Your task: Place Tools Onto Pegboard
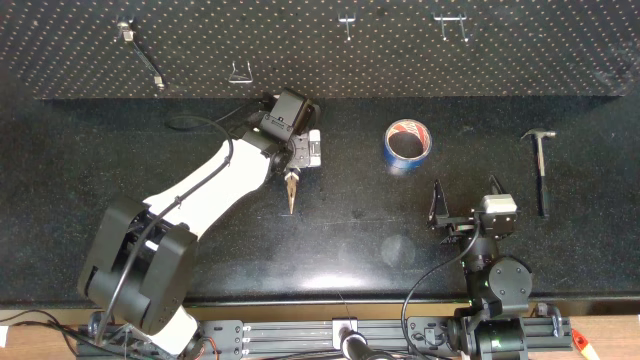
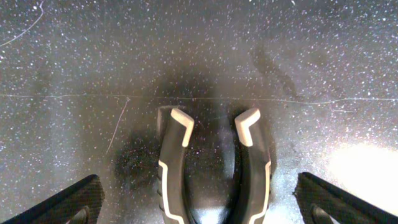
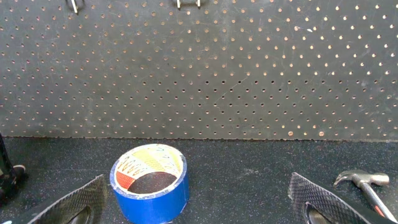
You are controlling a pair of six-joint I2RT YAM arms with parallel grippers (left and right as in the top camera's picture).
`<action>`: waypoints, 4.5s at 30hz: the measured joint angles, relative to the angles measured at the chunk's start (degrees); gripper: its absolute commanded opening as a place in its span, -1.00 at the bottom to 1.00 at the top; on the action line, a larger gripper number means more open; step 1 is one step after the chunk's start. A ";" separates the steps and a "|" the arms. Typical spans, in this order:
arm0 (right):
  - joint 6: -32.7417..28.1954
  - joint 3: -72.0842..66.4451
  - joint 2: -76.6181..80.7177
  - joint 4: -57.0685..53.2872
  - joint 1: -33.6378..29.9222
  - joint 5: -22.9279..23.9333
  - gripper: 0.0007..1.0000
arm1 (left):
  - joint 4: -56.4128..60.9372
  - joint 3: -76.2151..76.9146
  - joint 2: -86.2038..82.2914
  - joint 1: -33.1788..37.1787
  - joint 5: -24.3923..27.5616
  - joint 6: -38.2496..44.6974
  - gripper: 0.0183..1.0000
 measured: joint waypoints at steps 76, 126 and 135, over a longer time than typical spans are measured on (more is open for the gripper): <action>0.00 0.00 0.00 0.00 0.00 -0.02 0.89 | 1.42 0.72 3.32 -1.73 -3.45 -3.52 -0.51; 0.00 0.00 0.00 0.00 0.04 0.00 0.89 | 39.60 0.20 -10.54 7.72 -26.77 17.99 -0.98; 0.00 0.00 0.00 0.00 0.04 -0.02 0.89 | 34.01 0.22 -7.82 7.72 -25.18 18.01 0.53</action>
